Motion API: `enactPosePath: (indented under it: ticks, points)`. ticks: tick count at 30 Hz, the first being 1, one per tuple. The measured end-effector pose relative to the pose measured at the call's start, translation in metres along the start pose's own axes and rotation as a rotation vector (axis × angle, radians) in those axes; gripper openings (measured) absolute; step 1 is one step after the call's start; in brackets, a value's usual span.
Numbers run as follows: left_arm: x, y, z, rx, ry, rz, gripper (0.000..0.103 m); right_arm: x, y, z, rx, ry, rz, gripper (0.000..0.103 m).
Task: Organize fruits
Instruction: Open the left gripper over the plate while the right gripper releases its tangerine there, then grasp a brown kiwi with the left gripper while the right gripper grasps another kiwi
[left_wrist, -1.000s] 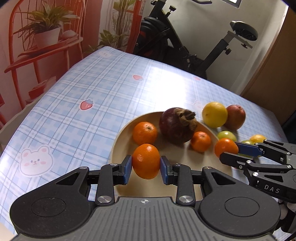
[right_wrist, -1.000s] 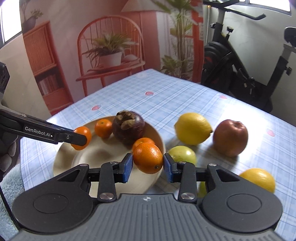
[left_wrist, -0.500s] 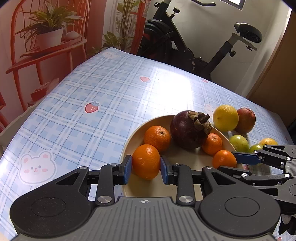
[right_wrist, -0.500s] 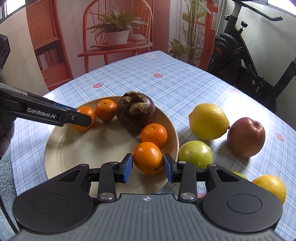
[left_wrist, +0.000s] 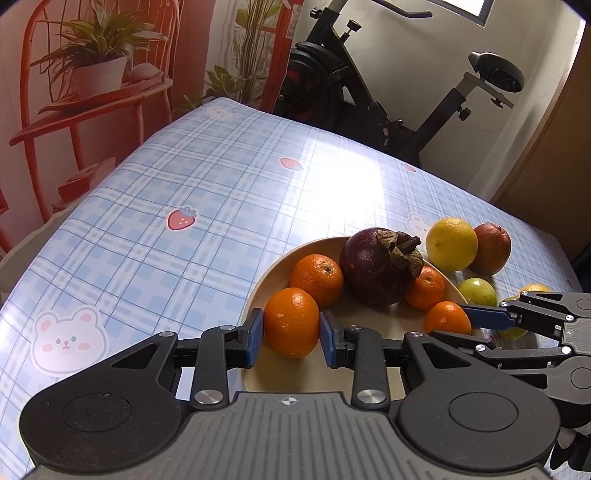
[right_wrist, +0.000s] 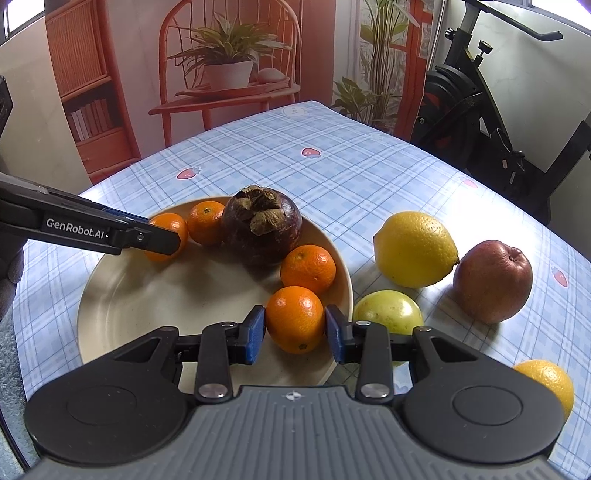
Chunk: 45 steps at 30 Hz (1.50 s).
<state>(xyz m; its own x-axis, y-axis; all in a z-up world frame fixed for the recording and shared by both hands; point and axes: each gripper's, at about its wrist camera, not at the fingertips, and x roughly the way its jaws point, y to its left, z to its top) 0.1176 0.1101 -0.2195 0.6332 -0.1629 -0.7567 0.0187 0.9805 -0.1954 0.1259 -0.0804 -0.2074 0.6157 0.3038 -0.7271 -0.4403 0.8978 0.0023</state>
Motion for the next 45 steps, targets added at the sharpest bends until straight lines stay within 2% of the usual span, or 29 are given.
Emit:
enactPosePath:
  ticks: [4, 11, 22, 32, 39, 45]
  points:
    - [-0.001, 0.003, 0.002, -0.04, 0.016, -0.017, 0.041, -0.002, 0.002, -0.001, -0.004, 0.001, -0.009, 0.038]
    - [-0.011, -0.003, 0.003, -0.033, -0.007, -0.007, 0.041, -0.018, 0.0, -0.001, 0.019, -0.048, -0.016, 0.042]
    - [-0.04, -0.03, 0.006, -0.006, -0.08, 0.006, 0.041, -0.077, -0.037, -0.024, 0.148, -0.172, -0.059, 0.042]
    - [-0.043, -0.107, -0.001, 0.1, -0.095, -0.115, 0.041, -0.125, -0.087, -0.082, 0.274, -0.186, -0.152, 0.042]
    - [-0.031, -0.149, -0.021, 0.192, -0.048, -0.197, 0.041, -0.135, -0.083, -0.114, 0.283, -0.16, -0.125, 0.042]
    - [-0.025, -0.158, -0.032, 0.207, -0.029, -0.205, 0.041, -0.128, -0.073, -0.127, 0.243, -0.142, -0.087, 0.042]
